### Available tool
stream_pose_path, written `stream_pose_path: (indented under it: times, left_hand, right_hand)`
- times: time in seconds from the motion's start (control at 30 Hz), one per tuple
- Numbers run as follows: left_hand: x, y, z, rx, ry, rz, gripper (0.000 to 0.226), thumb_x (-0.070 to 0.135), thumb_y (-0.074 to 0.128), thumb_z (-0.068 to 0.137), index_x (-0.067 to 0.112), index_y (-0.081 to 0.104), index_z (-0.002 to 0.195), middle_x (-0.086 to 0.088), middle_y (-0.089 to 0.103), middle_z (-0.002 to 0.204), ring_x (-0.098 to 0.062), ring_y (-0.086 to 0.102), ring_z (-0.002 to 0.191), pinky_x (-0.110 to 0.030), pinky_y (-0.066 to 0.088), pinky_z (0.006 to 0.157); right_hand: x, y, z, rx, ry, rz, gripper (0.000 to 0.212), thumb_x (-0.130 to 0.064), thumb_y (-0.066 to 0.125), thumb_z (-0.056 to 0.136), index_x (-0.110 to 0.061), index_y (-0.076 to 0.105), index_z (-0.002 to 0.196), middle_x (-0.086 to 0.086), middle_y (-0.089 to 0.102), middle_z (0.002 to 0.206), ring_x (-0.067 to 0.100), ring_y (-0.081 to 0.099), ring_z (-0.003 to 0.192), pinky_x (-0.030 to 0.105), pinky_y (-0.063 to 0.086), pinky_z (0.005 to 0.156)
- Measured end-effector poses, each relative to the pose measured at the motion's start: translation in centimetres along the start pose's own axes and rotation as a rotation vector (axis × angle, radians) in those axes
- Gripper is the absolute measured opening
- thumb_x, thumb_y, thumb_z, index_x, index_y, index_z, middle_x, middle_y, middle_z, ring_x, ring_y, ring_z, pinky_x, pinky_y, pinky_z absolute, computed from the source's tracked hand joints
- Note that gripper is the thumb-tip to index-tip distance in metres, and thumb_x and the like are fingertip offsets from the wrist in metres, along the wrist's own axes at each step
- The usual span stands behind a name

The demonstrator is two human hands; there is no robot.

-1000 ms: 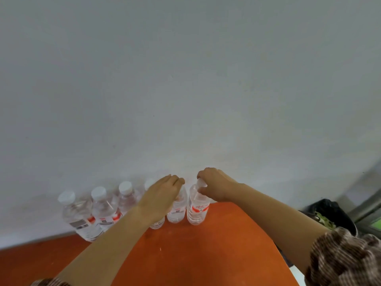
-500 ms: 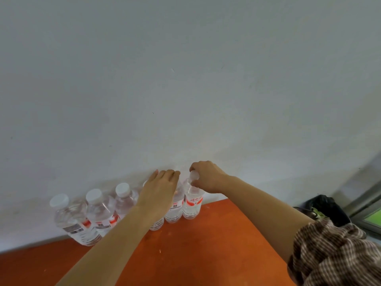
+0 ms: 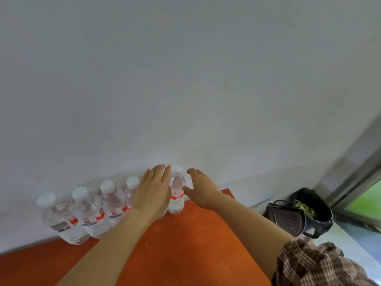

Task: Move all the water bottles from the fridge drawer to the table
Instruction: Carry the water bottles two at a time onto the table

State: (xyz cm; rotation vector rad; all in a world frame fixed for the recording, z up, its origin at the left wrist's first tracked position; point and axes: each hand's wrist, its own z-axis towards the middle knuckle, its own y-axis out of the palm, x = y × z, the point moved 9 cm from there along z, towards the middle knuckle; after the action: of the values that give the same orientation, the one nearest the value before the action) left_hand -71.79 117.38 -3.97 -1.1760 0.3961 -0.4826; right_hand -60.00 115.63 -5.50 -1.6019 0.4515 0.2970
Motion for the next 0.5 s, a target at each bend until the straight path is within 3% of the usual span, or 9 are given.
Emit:
stream_pose_path:
  times: [0.17,0.3,0.5]
  left_hand:
    - [5.7,0.1,-1.3,-0.017,-0.018,-0.216,0.054,0.006,0.063,0.078,0.001,0.052,0.130,-0.014,0.054,0.131,-0.033,0.051,0.123,-0.042,0.044,0.102]
    - [12.3,0.7,-3.1,-0.144,-0.027,-0.312,0.051,0.014,0.045,0.092,0.007,0.036,0.142,-0.010,0.040,0.144,-0.026,0.033,0.136,-0.035,0.030,0.112]
    - [26.6,-2.2,-6.8,-0.226,0.095,-0.299,0.050,0.023,0.037,0.095,0.012,0.031,0.144,-0.007,0.038,0.145,-0.024,0.035,0.133,-0.035,0.033,0.108]
  right_hand:
    - [4.2,-1.4,-6.3,0.016,0.071,-0.096,0.056,-0.026,0.052,0.096,-0.013,0.031,0.145,0.007,0.039,0.147,0.028,0.044,0.129,0.042,0.042,0.103]
    - [9.6,-3.4,-12.9,0.040,0.177,-0.122,0.057,-0.029,0.053,0.094,-0.012,0.032,0.144,0.008,0.042,0.142,0.029,0.044,0.126,0.044,0.041,0.102]
    - [18.9,-7.4,-27.2,0.131,0.369,-0.177,0.050,-0.036,0.054,0.093,-0.013,0.040,0.135,0.007,0.045,0.137,0.030,0.045,0.125,0.047,0.041,0.098]
